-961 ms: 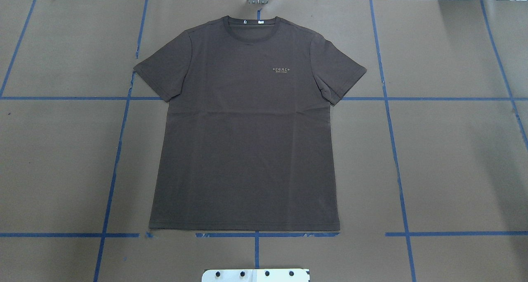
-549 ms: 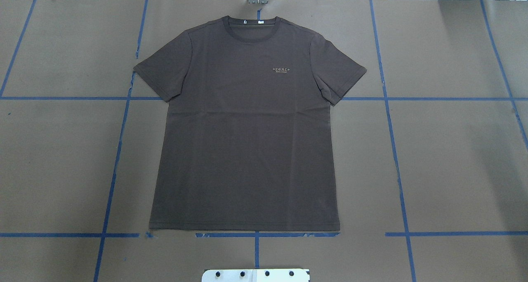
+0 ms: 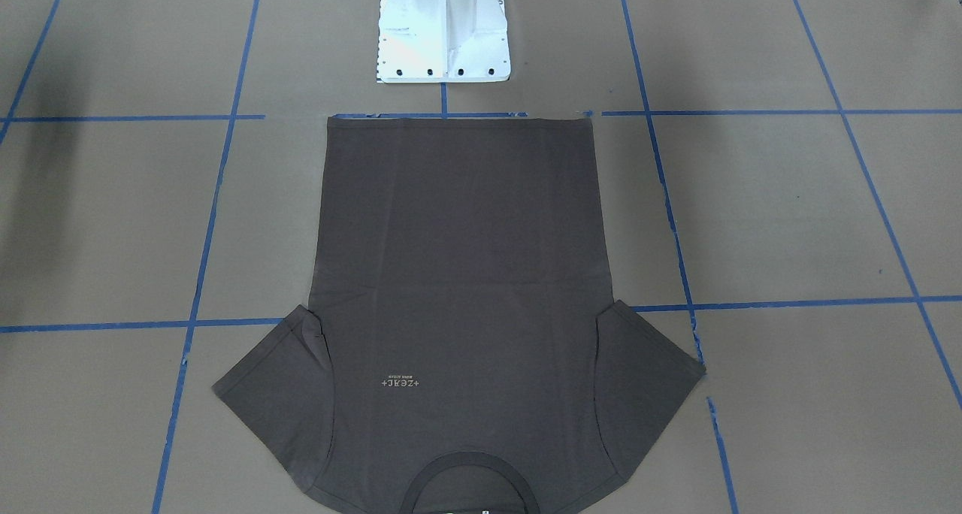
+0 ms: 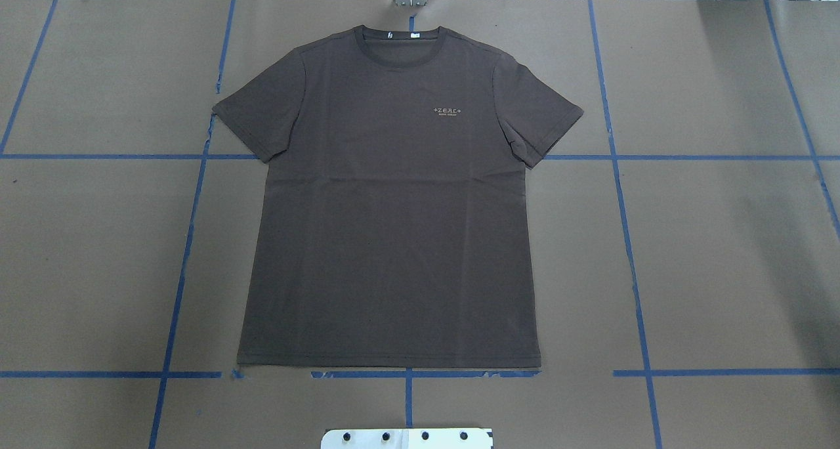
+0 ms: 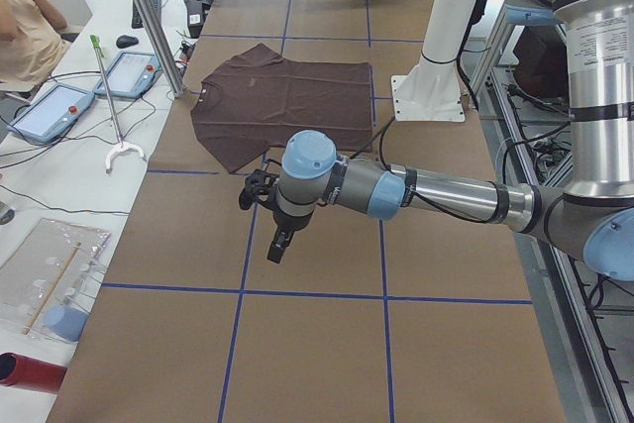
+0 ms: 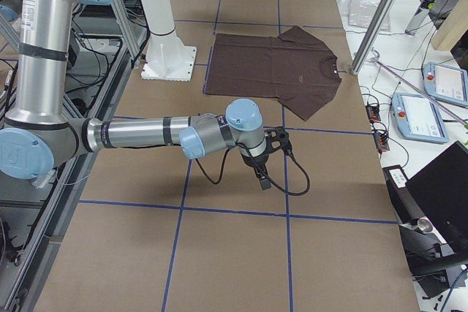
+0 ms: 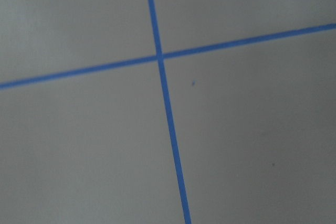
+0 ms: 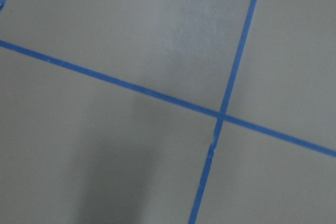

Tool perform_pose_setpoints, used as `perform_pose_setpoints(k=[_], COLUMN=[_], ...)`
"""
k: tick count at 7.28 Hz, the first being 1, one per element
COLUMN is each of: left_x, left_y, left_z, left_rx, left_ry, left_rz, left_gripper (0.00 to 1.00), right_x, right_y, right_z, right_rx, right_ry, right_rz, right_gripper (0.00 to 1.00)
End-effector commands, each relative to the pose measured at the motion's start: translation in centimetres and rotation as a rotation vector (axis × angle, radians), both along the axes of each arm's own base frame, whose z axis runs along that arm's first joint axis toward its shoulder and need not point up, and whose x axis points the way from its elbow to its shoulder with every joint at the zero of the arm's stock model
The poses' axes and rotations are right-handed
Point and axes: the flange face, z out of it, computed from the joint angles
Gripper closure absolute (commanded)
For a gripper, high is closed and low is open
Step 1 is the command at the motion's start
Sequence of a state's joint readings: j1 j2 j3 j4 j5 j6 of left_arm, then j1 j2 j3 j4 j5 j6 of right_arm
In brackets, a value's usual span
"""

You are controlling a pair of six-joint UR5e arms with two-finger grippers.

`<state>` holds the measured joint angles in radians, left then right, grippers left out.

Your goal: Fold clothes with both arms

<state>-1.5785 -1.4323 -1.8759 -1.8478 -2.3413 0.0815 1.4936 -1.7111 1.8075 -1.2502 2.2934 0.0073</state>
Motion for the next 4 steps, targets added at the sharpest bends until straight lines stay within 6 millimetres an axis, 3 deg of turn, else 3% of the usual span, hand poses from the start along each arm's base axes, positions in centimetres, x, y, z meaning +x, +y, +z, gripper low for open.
perform_pose_setpoints(k=[1,2,3,4], left_x=[0.0,0.0,0.2,0.2], left_y=[-6.6,-7.4,-7.4,-7.3], left_z=[-3.0,-3.1,-3.5,-3.9], left_rx=[0.305,0.313,0.321,0.331], left_ry=[0.001,0.0,0.002,0.002], left_rz=[0.0,0.0,0.006,0.007], left_gripper=[0.0,0.0,0.0,0.0], right_x=[-0.4,-0.7,-3.0,-8.7], right_y=[-4.0,-8.2,-12.4,-16.1], right_z=[-0.5,-2.7,-5.1,-8.9], right_rx=[0.042,0.049,0.022,-0.03], right_ry=[-0.013,-0.032,-0.061,-0.109], right_rz=[0.001,0.037,0.062,0.083], right_gripper=[0.0,0.0,0.0,0.0])
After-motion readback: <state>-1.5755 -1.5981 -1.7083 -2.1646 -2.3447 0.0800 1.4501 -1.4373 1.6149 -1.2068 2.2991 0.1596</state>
